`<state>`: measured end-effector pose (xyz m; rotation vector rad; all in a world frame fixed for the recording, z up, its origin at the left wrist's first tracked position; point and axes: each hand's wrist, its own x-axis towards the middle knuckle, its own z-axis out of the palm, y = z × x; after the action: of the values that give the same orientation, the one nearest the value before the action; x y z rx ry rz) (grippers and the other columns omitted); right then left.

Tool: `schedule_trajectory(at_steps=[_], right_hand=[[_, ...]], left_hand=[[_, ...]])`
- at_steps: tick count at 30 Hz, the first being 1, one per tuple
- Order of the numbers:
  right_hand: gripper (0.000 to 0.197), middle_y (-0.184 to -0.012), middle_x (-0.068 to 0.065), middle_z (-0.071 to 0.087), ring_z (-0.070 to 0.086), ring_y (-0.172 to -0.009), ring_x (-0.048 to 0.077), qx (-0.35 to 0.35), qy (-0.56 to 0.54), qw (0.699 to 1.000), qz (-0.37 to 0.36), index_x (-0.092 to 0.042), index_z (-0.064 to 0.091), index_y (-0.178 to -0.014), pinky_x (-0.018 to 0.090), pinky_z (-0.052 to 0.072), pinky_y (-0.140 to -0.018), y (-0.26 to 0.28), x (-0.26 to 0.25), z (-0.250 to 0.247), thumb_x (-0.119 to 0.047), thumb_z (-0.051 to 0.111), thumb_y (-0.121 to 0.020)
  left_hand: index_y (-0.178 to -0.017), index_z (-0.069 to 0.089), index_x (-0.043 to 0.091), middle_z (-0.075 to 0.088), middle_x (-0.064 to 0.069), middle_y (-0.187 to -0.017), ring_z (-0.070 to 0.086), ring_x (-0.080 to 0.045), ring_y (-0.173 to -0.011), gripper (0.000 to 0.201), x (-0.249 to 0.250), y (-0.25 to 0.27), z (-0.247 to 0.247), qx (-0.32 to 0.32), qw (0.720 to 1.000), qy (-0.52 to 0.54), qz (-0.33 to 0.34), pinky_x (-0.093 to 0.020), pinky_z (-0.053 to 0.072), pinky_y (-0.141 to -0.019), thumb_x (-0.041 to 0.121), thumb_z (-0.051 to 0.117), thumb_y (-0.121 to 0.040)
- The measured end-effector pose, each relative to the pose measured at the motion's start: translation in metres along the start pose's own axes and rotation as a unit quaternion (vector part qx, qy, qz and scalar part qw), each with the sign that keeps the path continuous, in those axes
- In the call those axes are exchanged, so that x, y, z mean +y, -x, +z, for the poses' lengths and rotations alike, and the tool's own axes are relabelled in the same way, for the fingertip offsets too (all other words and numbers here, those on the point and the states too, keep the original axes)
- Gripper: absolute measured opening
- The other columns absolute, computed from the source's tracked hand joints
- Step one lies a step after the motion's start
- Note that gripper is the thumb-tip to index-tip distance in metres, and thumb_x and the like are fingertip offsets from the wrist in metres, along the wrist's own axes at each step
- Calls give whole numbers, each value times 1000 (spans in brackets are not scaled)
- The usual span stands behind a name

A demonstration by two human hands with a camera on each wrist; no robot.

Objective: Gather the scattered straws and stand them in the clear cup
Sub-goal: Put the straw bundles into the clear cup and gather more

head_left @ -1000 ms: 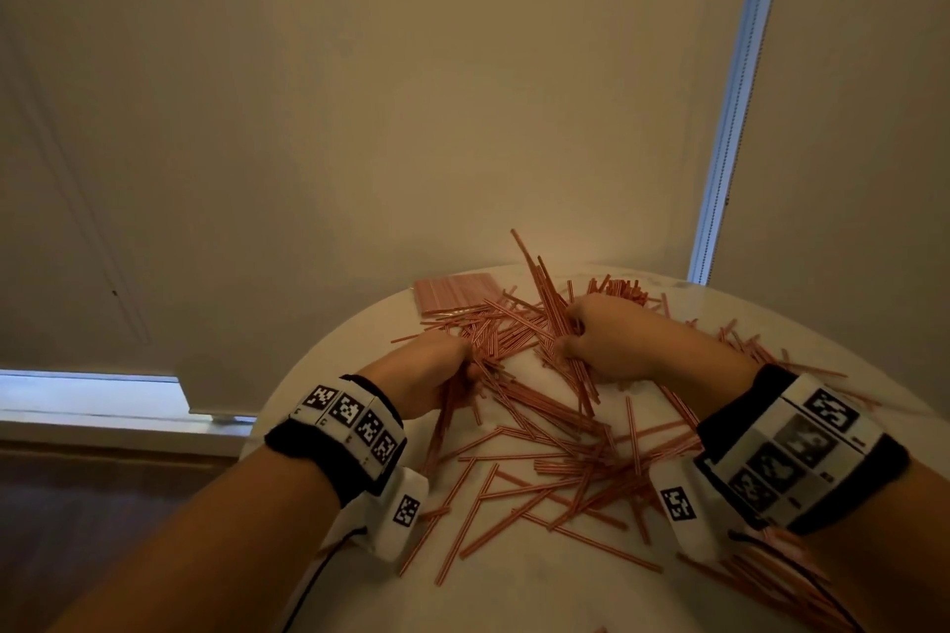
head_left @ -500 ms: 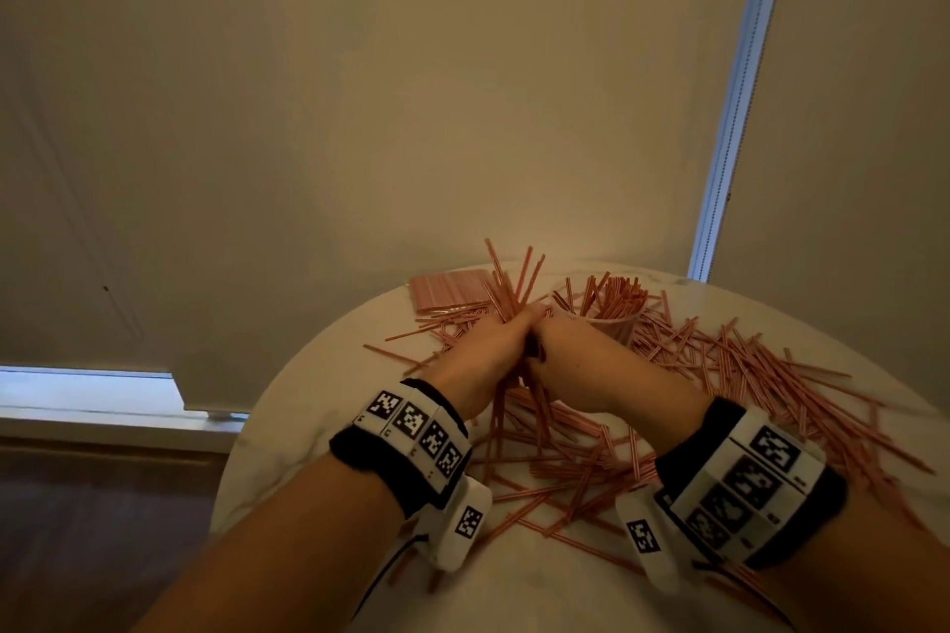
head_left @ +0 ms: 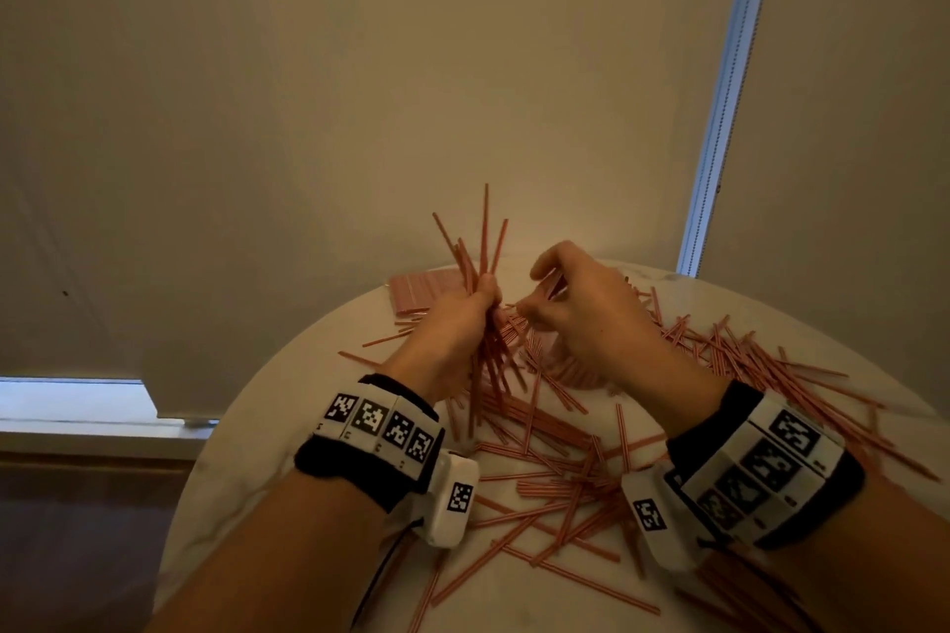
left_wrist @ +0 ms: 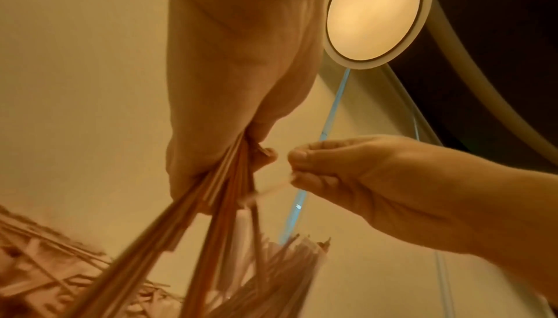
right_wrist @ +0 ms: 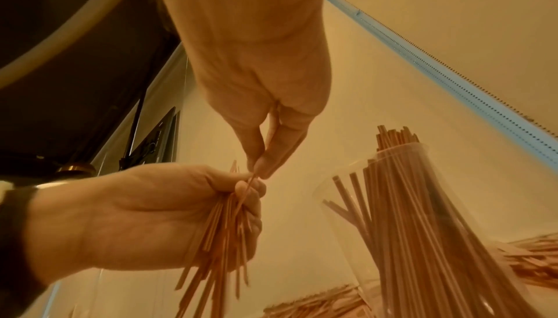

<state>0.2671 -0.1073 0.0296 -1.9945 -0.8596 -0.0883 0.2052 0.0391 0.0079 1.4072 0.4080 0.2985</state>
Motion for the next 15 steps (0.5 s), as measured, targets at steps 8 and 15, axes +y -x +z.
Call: schedule_trajectory(at_steps=[8, 15], right_hand=[[30, -108, -13, 63, 66, -73, -5, 57, -2, 996, -72, -29, 56, -128, 13, 52, -63, -31, -6, 8, -32, 59, -98], [56, -155, -2, 33, 39, -138, 15, 97, 46, 989, -102, -28, 32, -152, 33, 36, -110, -58, -24, -17, -41, 51, -101]], left_hand=[[-127, 57, 5, 58, 2, -67, 50, -9, -55, 41, 5, -2, 22, 3, 997, 21, 69, -25, 47, -53, 38, 38, -111], [-92, 53, 16, 41, 10, -60, 33, -7, -49, 43, 10, -2, 30, -121, 985, -43, 112, -22, 32, -46, 58, 48, -102]])
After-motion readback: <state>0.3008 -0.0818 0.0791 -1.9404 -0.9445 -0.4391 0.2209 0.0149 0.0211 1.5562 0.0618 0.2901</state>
